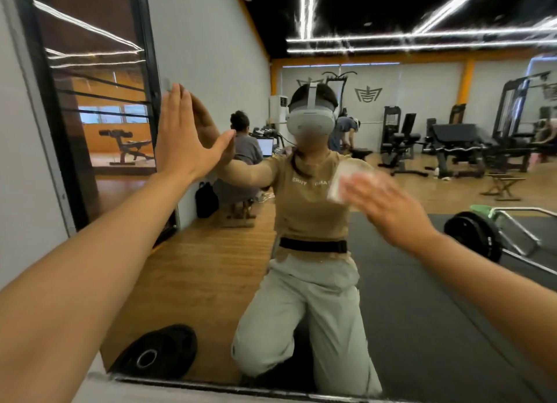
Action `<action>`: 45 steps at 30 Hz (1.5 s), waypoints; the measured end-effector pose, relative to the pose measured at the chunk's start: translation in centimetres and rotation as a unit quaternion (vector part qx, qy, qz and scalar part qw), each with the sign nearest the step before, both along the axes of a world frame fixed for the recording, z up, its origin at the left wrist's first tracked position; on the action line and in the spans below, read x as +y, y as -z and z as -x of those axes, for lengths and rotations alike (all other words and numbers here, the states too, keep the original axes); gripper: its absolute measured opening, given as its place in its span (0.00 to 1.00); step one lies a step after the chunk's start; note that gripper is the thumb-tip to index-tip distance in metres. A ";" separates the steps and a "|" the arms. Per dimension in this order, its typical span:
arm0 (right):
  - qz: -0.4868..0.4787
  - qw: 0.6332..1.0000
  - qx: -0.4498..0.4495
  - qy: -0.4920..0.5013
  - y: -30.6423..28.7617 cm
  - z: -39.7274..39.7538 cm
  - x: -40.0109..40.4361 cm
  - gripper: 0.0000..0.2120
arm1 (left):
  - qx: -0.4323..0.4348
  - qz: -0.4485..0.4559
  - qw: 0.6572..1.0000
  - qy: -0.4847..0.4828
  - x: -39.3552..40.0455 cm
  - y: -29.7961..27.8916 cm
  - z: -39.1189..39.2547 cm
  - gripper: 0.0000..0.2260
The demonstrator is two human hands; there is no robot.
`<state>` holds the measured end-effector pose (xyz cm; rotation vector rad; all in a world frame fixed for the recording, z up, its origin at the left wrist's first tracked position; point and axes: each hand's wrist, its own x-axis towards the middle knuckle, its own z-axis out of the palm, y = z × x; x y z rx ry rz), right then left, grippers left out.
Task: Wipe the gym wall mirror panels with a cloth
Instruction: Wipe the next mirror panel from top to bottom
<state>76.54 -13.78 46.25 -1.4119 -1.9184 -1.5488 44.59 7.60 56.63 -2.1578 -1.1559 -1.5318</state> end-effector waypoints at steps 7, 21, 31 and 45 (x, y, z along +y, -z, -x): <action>-0.150 0.971 0.186 -0.016 -0.1 -0.6 -0.9 0.23 | -0.007 0.003 1.000 -0.001 0.1 0.0 -0.1 0.48; 0.001 0.994 0.110 0.013 9.5 -2.7 -3.6 0.31 | -0.017 -0.008 1.000 -0.006 0.5 0.5 -0.5 0.47; -0.223 0.914 0.338 0.036 2.4 -3.8 -3.1 0.26 | -0.013 -0.005 1.000 -0.001 0.1 0.3 -0.4 0.45; -0.141 0.915 0.376 0.043 5.7 -4.6 -5.7 0.28 | -0.003 -0.012 1.000 0.000 1.1 0.3 -0.4 0.47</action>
